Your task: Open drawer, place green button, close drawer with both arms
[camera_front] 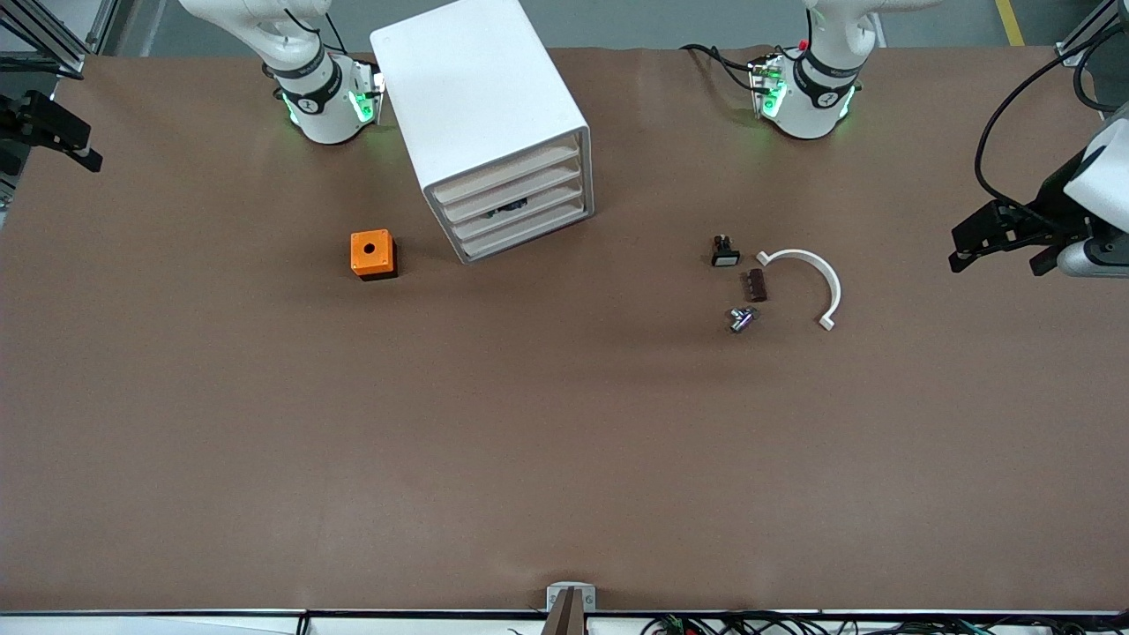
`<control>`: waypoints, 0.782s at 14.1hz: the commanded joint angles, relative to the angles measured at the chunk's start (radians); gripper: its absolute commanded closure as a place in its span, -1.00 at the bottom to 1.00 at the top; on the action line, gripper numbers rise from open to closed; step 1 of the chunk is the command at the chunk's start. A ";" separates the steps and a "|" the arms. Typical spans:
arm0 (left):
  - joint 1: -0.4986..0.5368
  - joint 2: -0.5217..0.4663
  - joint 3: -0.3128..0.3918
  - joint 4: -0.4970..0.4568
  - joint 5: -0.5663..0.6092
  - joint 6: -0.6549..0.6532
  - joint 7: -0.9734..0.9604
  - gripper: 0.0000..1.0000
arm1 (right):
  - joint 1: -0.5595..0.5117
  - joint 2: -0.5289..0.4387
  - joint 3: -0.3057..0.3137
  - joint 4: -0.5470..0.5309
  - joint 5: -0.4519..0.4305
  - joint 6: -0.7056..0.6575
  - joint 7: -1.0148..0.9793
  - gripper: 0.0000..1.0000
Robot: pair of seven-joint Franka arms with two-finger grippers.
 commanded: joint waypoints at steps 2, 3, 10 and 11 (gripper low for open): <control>0.001 0.014 -0.006 0.032 0.015 -0.019 -0.009 -1.00 | -0.005 -0.023 0.001 -0.017 0.003 0.000 -0.007 -1.00; 0.003 0.014 -0.006 0.032 0.012 -0.019 -0.009 -1.00 | -0.005 -0.023 0.001 -0.017 0.005 0.000 -0.007 -1.00; 0.003 0.012 -0.006 0.039 0.009 -0.056 -0.009 -1.00 | -0.005 -0.021 0.001 -0.017 0.005 0.000 -0.007 -1.00; 0.003 0.012 -0.006 0.039 0.009 -0.057 -0.009 -1.00 | -0.005 -0.021 0.001 -0.017 0.005 0.000 -0.007 -1.00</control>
